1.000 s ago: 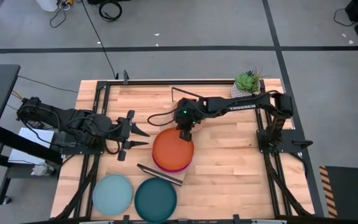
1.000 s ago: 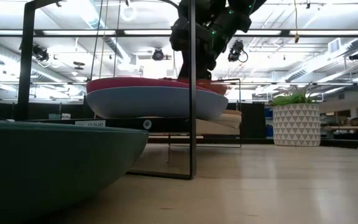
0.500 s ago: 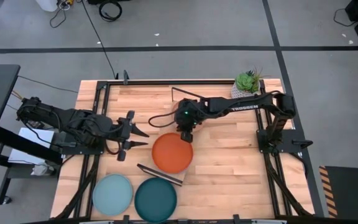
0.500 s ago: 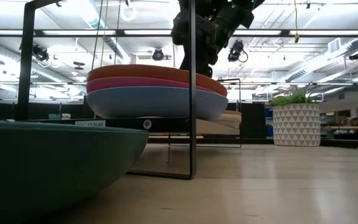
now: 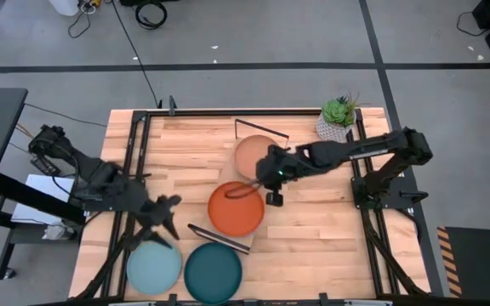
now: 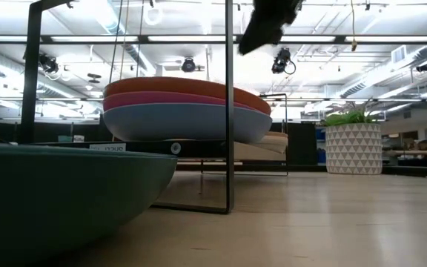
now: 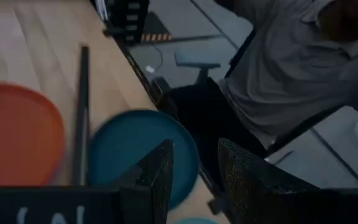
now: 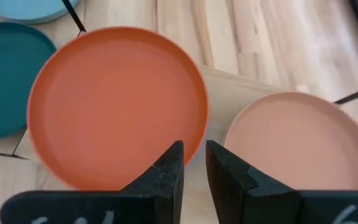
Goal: Place and stack plates onto a shelf
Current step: Stack the light blue plate on top of the brown plate on the shelf
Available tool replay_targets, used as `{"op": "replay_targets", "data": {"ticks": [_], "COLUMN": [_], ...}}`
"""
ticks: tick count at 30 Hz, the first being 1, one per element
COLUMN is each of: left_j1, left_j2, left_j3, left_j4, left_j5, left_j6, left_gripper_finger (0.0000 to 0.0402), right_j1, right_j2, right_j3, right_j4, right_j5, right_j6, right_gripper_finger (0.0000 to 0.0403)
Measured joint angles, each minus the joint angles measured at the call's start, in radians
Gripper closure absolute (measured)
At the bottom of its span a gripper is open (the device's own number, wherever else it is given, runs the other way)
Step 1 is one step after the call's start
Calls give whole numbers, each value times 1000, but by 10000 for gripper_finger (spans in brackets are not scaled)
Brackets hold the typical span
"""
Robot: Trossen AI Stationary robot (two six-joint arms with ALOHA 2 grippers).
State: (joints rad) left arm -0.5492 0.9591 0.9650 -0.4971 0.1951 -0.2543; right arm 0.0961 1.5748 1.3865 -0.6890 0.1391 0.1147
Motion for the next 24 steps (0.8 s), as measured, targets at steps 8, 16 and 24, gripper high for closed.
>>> {"op": "replay_targets", "data": {"ticks": [8,16,24], "left_j1": [-300,-444,-466], "left_j2": [121,299,382], "left_j3": [0,0,0], "left_j4": [-90,-145,-336], "left_j5": [-385,-437,-487], "left_j6": [-350,-671,-945], "left_gripper_finger": [267,267,267], "right_j1": [160,245,240], "right_j2": [-46,-40,-40], "right_j3": [0,0,0], "right_j4": [-98,-124,-112], "right_j5": [202,336,343], "right_j6": [71,88,10], "right_gripper_finger": [330,330,330]}}
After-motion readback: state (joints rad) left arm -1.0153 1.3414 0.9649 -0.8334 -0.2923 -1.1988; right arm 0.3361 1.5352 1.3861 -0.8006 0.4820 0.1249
